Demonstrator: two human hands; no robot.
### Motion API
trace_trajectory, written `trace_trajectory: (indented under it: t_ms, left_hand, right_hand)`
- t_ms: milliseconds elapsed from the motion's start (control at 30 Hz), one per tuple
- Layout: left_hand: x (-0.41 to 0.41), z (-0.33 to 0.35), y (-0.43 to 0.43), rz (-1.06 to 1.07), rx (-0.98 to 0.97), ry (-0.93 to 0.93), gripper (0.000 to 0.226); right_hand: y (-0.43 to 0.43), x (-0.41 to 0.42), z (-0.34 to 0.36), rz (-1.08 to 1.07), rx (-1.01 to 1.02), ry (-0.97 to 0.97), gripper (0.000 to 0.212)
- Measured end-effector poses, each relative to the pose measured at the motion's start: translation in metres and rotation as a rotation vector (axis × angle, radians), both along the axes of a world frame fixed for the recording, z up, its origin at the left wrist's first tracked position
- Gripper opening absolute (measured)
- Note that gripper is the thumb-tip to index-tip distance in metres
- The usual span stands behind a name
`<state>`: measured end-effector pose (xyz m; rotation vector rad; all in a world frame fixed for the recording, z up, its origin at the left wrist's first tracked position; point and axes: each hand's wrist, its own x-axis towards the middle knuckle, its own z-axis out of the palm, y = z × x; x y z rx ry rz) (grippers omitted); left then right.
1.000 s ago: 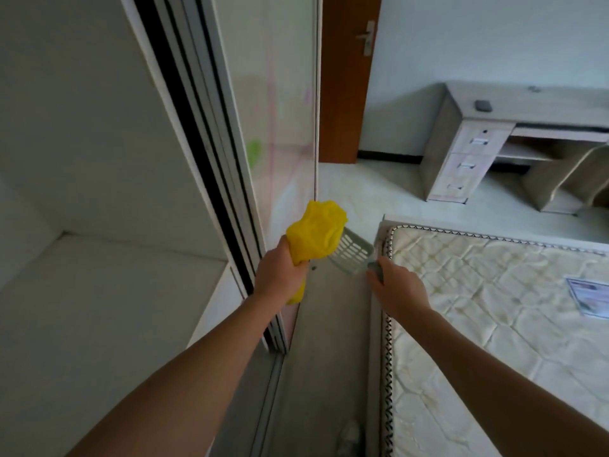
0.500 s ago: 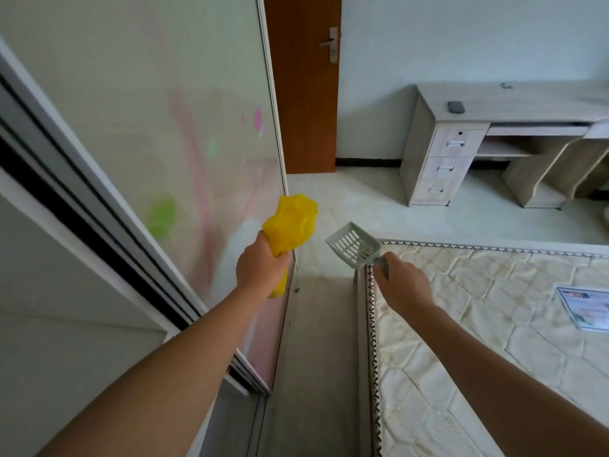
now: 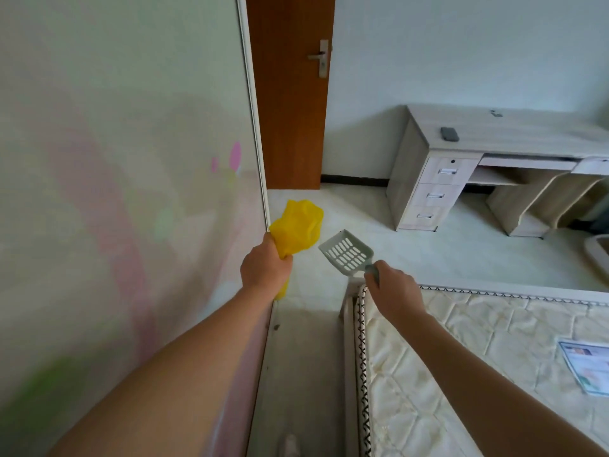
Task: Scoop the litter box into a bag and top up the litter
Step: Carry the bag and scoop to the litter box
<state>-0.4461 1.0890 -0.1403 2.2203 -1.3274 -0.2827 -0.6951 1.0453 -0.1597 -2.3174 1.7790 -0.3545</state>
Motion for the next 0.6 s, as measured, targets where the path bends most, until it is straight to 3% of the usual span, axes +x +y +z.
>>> trace_trajectory:
  t_ms: [300,600]
  left_hand:
    - [0.02,-0.006,-0.11,-0.192,0.003,-0.197,0.05]
    - [0.03,-0.005,-0.259,-0.285,0.079,-0.334,0.048]
  right_hand:
    - [-0.11,0.022,-0.001,0.038,-0.079,0.117,0.026]
    - [-0.259,0.027,-0.018,0.057,-0.057,0.148,0.026]
